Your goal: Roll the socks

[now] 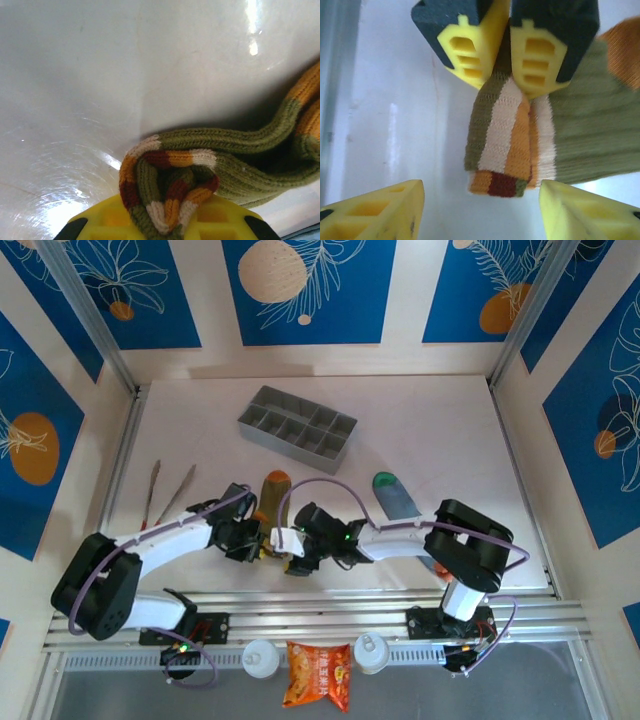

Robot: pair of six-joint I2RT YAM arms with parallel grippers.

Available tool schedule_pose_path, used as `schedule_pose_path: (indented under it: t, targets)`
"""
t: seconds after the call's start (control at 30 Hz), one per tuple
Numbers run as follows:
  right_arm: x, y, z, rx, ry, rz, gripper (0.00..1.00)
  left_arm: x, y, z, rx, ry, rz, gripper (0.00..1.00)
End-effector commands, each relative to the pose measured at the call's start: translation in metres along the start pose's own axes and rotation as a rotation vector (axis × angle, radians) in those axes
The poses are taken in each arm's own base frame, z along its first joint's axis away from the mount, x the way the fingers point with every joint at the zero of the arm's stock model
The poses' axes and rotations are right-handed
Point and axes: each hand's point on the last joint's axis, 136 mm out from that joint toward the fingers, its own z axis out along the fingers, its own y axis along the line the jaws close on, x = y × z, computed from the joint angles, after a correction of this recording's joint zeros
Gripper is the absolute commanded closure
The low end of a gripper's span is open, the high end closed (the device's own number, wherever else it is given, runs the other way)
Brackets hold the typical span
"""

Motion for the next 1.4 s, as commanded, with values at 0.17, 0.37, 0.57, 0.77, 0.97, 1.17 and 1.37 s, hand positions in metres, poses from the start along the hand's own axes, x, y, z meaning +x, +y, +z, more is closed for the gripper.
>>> schedule_pose_path:
  t: [0.17,0.37,0.57,0.77,0.97,1.17,1.37]
  targets:
    - [-0.029,-0.014,0.011,0.196,-0.003,-0.306,0.40,-0.028,0.094,-0.004,-0.402,-0.108,-0.201,1.00]
    - [-0.026,-0.010,0.025,0.168,0.044,-0.296,0.63,-0.028,0.088,-0.002,-0.398,-0.094,-0.192,1.00]
    - [-0.006,-0.010,0.040,0.123,0.131,-0.193,0.86,-0.027,0.087,-0.002,-0.376,-0.074,-0.177,1.00]
    - [0.016,0.004,0.045,-0.047,0.197,0.028,0.98,-0.030,0.066,-0.012,-0.225,-0.080,-0.118,0.62]
    - [0.024,0.022,0.045,-0.283,0.228,0.295,1.00,-0.034,0.045,-0.026,-0.008,-0.087,-0.117,0.23]
    - [0.021,0.027,0.048,-0.466,0.254,0.512,1.00,-0.038,0.025,-0.039,0.183,-0.111,-0.094,0.13]
    - [0.023,0.018,0.051,-0.539,0.293,0.671,1.00,-0.038,0.003,-0.046,0.305,-0.116,-0.044,0.15]
